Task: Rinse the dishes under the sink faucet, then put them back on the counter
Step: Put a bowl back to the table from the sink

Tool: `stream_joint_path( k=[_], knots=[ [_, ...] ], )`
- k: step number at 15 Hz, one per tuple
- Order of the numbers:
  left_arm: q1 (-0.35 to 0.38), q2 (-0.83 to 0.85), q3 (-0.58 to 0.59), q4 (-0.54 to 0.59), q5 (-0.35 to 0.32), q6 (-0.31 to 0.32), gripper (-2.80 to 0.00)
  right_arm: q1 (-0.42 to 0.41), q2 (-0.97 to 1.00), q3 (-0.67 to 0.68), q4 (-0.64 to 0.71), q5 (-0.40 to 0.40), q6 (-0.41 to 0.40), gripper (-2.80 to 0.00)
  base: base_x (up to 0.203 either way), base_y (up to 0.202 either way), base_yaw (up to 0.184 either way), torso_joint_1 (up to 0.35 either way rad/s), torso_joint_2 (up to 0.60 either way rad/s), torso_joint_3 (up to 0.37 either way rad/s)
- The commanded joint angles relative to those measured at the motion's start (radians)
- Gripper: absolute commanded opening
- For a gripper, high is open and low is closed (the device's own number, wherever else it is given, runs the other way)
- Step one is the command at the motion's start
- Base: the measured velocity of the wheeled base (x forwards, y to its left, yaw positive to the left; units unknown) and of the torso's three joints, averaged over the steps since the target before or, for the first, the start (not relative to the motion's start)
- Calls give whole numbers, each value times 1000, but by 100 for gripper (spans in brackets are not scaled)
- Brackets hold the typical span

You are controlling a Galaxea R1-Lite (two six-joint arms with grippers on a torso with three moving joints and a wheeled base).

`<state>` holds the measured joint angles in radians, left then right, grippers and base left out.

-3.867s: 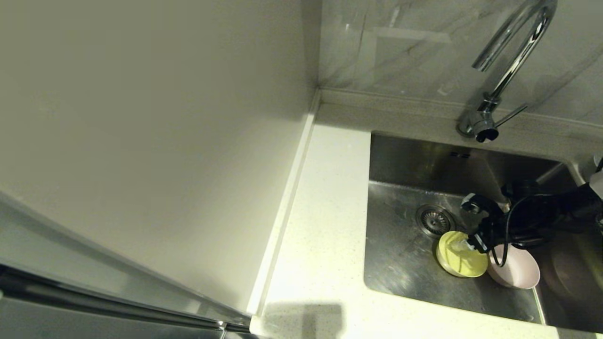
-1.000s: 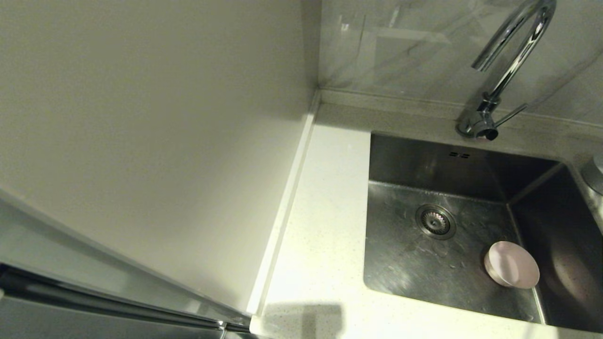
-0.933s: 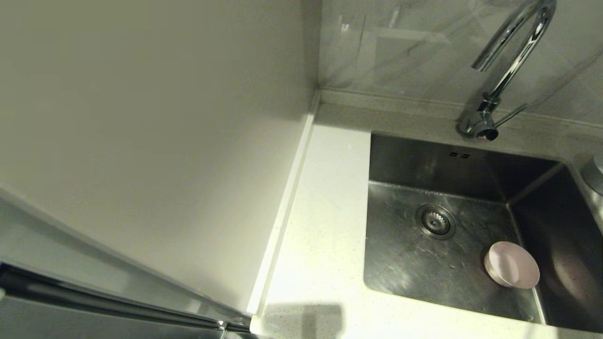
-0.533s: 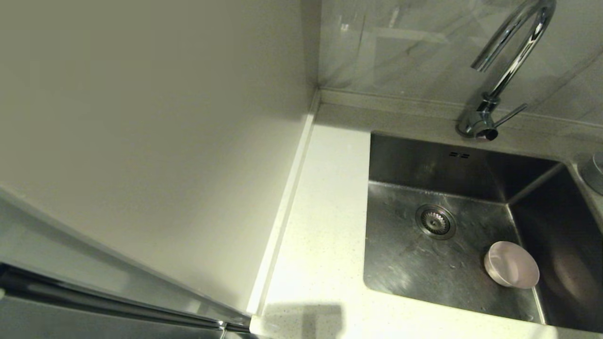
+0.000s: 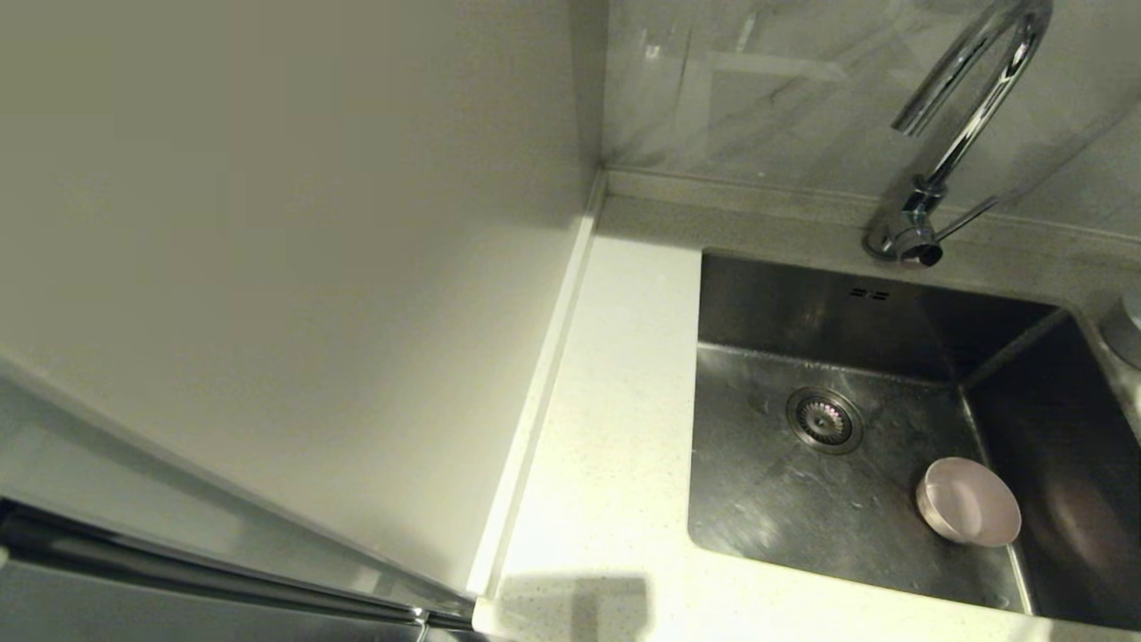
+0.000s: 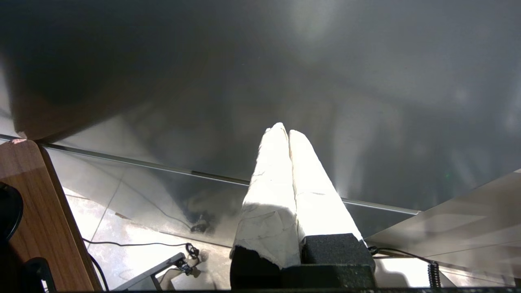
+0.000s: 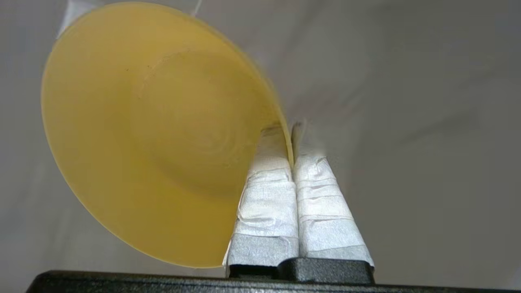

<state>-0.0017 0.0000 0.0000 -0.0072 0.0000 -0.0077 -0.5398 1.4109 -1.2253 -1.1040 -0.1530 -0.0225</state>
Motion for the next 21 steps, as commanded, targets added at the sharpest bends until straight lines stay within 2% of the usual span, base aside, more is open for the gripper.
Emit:
stream_joint_path(
  k=[1, 3, 6, 7, 8, 11, 16, 21],
  knots=[
    [0, 0, 3, 0, 0, 0, -280, -15, 1, -19, 482, 142, -71, -280, 0, 0, 0, 0, 0, 0],
    [0, 0, 3, 0, 0, 0, -280, -35, 7, -47, 885, 198, -156, -280, 0, 0, 0, 0, 0, 0],
    [0, 0, 3, 0, 0, 0, -280, -64, 40, -157, 1496, 230, -266, -280, 0, 0, 0, 0, 0, 0],
    [0, 0, 3, 0, 0, 0, -280, -80, 66, -223, 1678, 234, -289, -280, 0, 0, 0, 0, 0, 0],
    [0, 0, 3, 0, 0, 0, -280, -99, 102, -278, 1784, 231, -304, -280, 0, 0, 0, 0, 0, 0],
    [0, 0, 3, 0, 0, 0, -280, -164, 206, -340, 1882, 199, -300, -280, 0, 0, 0, 0, 0, 0],
    [0, 0, 3, 0, 0, 0, -280, -207, 349, -445, 1881, 155, -292, -280, 0, 0, 0, 0, 0, 0],
    [0, 0, 3, 0, 0, 0, -280, -214, 470, -487, 1598, 142, -281, -280, 0, 0, 0, 0, 0, 0]
  ],
)
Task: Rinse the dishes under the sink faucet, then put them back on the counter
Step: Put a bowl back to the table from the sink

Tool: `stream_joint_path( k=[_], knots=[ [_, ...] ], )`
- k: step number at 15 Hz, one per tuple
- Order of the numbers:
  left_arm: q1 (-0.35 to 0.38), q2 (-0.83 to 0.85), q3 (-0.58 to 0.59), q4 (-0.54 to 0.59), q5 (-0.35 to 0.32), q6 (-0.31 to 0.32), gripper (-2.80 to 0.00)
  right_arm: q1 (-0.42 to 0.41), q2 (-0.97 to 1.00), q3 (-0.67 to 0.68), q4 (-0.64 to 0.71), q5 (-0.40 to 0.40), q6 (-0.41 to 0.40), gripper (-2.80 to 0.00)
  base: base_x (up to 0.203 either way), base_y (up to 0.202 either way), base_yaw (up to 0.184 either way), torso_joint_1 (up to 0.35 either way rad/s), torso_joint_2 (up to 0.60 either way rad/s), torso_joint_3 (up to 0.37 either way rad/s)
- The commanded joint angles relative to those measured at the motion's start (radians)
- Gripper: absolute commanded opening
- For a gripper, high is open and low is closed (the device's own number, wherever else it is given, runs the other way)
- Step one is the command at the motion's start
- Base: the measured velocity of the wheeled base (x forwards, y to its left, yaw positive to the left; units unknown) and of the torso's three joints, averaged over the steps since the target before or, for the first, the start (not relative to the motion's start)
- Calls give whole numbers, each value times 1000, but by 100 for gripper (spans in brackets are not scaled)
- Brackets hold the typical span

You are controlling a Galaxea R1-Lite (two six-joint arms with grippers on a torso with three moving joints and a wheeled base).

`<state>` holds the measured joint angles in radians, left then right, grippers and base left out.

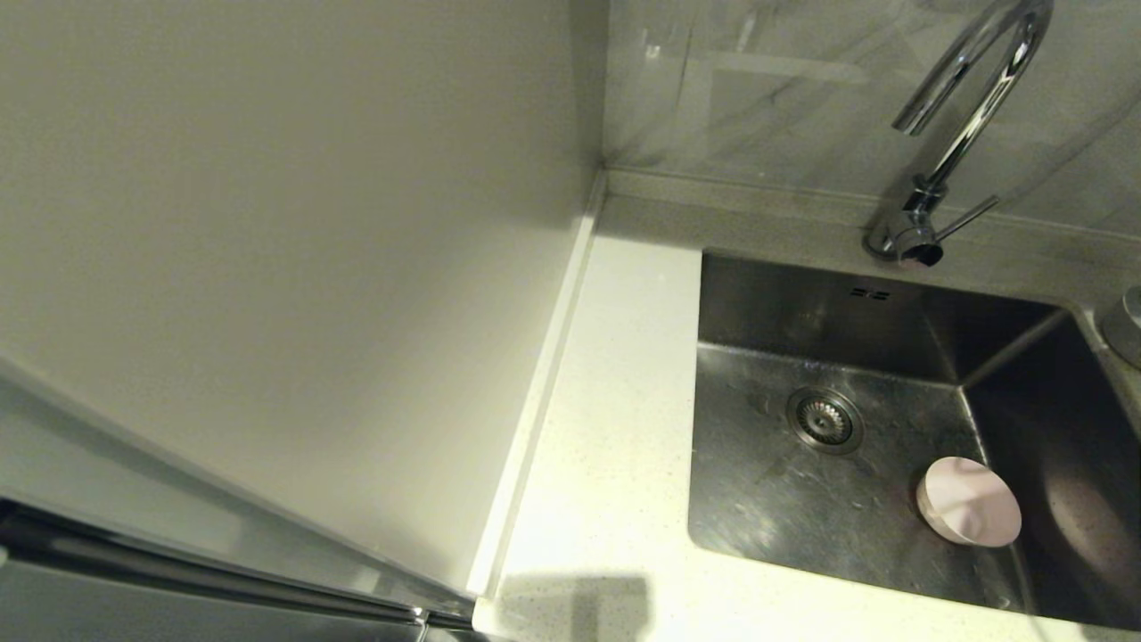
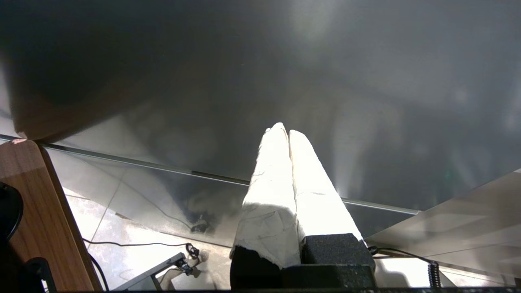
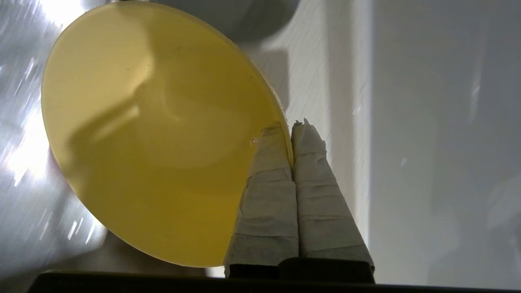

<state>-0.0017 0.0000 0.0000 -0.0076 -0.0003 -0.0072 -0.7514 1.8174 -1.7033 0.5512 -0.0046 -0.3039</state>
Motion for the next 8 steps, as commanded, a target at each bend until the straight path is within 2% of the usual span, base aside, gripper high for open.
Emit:
stream_joint_path(
  k=[1, 4, 8],
  knots=[
    [0, 0, 3, 0, 0, 0, -280, -9, 82, -21, -79, -22, 1, -280, 0, 0, 0, 0, 0, 0],
    [0, -1, 3, 0, 0, 0, -280, -37, 112, -46, -82, -40, -8, -280, 0, 0, 0, 0, 0, 0],
    [0, 0, 3, 0, 0, 0, -280, -35, 123, -72, -82, -38, -1, -280, 0, 0, 0, 0, 0, 0]
  ],
)
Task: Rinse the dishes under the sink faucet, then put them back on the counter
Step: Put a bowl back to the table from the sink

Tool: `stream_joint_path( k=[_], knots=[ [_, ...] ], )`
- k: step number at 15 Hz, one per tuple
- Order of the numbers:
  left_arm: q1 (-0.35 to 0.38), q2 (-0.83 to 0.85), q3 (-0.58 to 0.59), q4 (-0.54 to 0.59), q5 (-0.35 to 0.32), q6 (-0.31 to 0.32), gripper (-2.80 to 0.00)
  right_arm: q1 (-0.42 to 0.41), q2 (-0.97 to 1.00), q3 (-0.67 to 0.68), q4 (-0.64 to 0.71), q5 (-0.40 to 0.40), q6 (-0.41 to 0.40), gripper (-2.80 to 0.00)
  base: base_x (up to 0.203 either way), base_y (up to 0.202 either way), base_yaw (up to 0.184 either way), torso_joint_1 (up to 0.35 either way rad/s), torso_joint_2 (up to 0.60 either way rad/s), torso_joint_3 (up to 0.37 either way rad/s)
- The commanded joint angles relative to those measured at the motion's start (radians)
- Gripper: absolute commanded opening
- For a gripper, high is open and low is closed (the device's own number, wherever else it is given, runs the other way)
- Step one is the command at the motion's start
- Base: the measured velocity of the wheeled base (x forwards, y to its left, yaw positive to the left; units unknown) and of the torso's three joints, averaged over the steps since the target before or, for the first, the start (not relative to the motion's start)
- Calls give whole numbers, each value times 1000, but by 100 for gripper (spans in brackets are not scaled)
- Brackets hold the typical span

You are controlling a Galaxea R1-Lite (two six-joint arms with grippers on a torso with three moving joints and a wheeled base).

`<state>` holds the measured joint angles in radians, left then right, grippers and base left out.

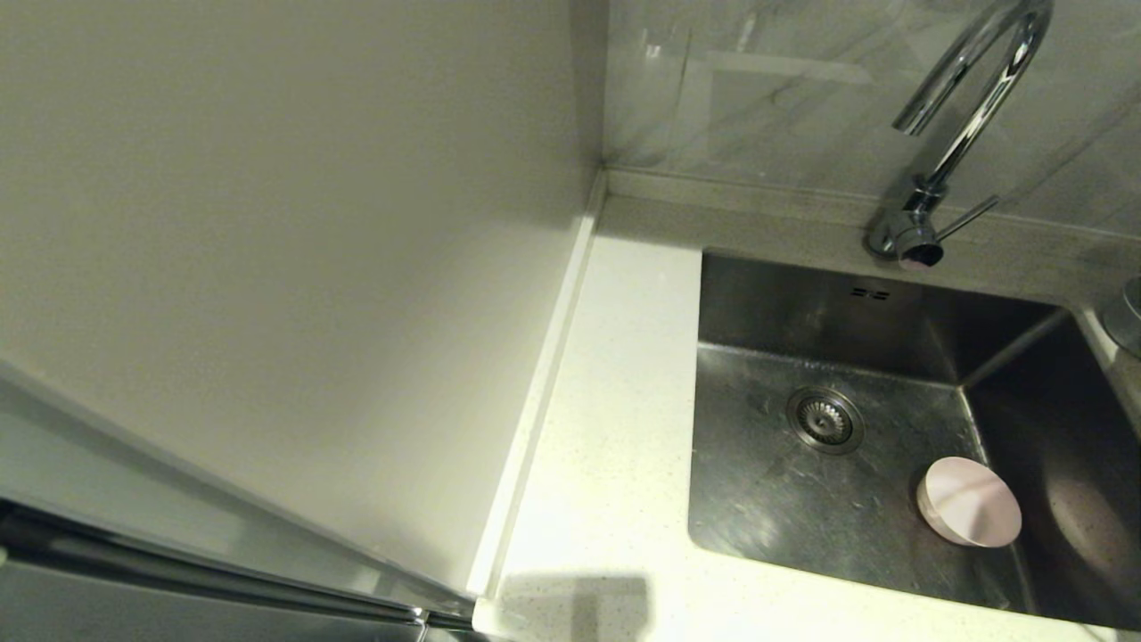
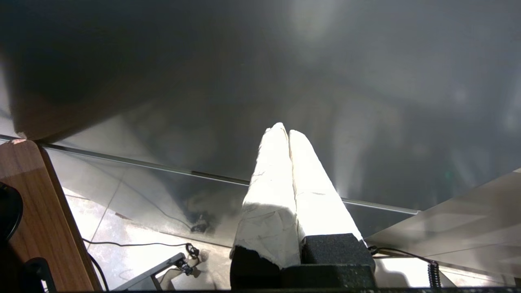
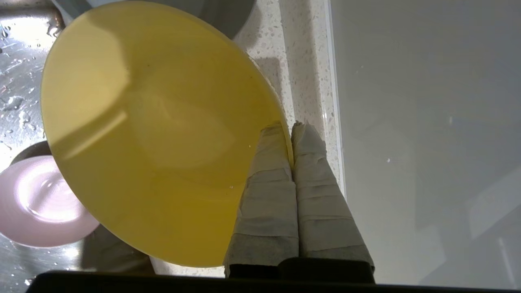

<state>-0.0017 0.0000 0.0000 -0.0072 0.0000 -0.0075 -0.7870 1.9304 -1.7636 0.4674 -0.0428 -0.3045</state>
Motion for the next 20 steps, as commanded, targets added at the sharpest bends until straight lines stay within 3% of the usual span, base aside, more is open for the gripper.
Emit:
stream_joint_path(
  k=[1, 12, 20],
  knots=[
    [0, 0, 3, 0, 0, 0, -280, 0, 10, -18, 2, 0, 1, -280, 0, 0, 0, 0, 0, 0],
    [0, 0, 3, 0, 0, 0, -280, -61, -50, 30, 89, 0, -37, -280, 0, 0, 0, 0, 0, 0],
    [0, 0, 3, 0, 0, 0, -280, -54, 107, 6, 88, 10, -42, -280, 0, 0, 0, 0, 0, 0]
  ],
)
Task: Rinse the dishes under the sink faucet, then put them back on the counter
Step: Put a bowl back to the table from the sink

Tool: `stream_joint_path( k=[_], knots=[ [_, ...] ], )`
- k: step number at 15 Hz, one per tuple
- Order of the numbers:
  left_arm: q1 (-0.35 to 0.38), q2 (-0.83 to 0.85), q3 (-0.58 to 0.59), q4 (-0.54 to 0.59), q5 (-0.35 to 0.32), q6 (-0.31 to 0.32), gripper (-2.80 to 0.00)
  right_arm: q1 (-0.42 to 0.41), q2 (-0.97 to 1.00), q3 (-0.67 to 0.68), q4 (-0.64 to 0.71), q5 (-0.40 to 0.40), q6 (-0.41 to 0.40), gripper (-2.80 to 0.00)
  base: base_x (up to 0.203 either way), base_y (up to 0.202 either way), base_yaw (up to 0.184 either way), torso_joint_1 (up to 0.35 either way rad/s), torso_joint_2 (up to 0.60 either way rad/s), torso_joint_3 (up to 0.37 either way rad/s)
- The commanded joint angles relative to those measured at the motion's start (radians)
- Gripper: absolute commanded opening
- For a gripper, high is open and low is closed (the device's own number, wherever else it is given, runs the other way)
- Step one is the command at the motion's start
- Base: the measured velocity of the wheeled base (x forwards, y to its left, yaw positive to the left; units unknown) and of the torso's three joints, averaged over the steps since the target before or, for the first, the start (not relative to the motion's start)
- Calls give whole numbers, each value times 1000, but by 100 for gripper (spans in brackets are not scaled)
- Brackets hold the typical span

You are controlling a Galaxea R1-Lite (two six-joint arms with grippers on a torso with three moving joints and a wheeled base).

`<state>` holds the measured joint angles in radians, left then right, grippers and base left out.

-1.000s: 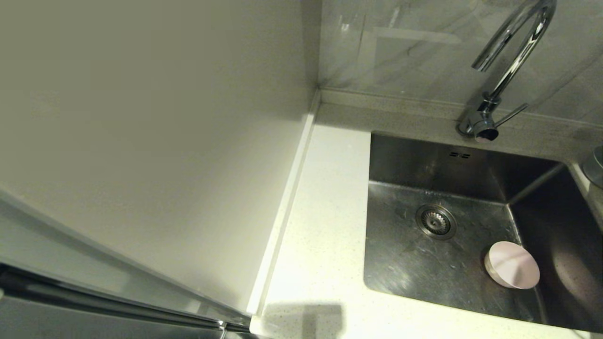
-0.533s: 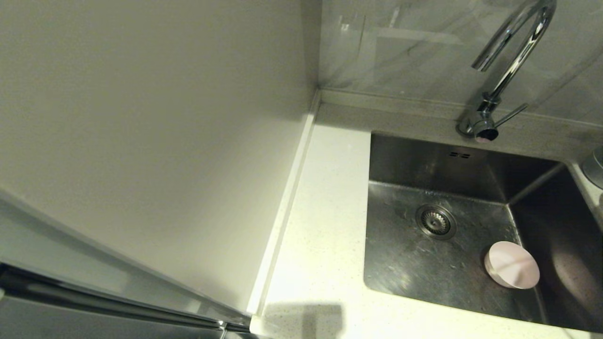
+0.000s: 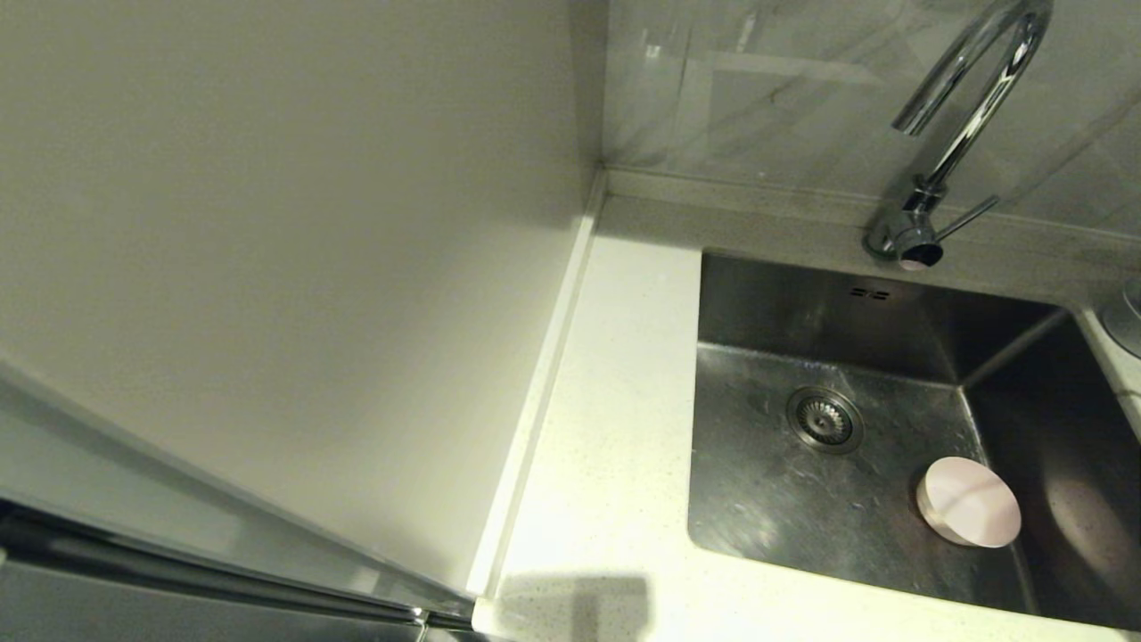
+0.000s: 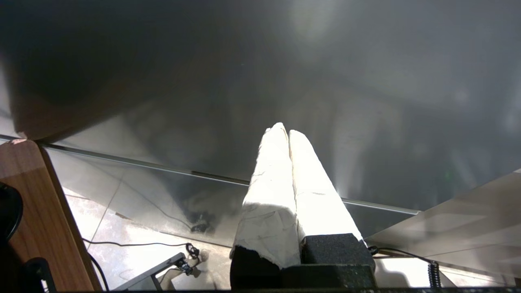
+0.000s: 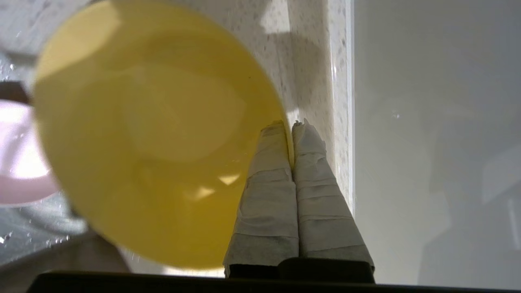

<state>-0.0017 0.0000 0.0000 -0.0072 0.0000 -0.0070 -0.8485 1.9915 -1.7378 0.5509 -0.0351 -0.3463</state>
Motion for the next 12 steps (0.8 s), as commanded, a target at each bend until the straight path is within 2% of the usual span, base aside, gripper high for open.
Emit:
stream_joint_path(
  k=[1, 7, 8, 12],
  knots=[
    [0, 0, 3, 0, 0, -1, -280, 14, 59, -34, 4, 7, 1, -280, 0, 0, 0, 0, 0, 0],
    [0, 0, 3, 0, 0, -1, -280, 32, 78, -64, -37, 20, 4, -280, 0, 0, 0, 0, 0, 0],
    [0, 0, 3, 0, 0, -1, -280, 32, 78, -72, -49, 20, 5, 0, 0, 0, 0, 0, 0, 0],
    [0, -2, 3, 0, 0, -1, -280, 29, 76, -93, -57, 20, 7, 0, 0, 0, 0, 0, 0, 0]
  ],
)
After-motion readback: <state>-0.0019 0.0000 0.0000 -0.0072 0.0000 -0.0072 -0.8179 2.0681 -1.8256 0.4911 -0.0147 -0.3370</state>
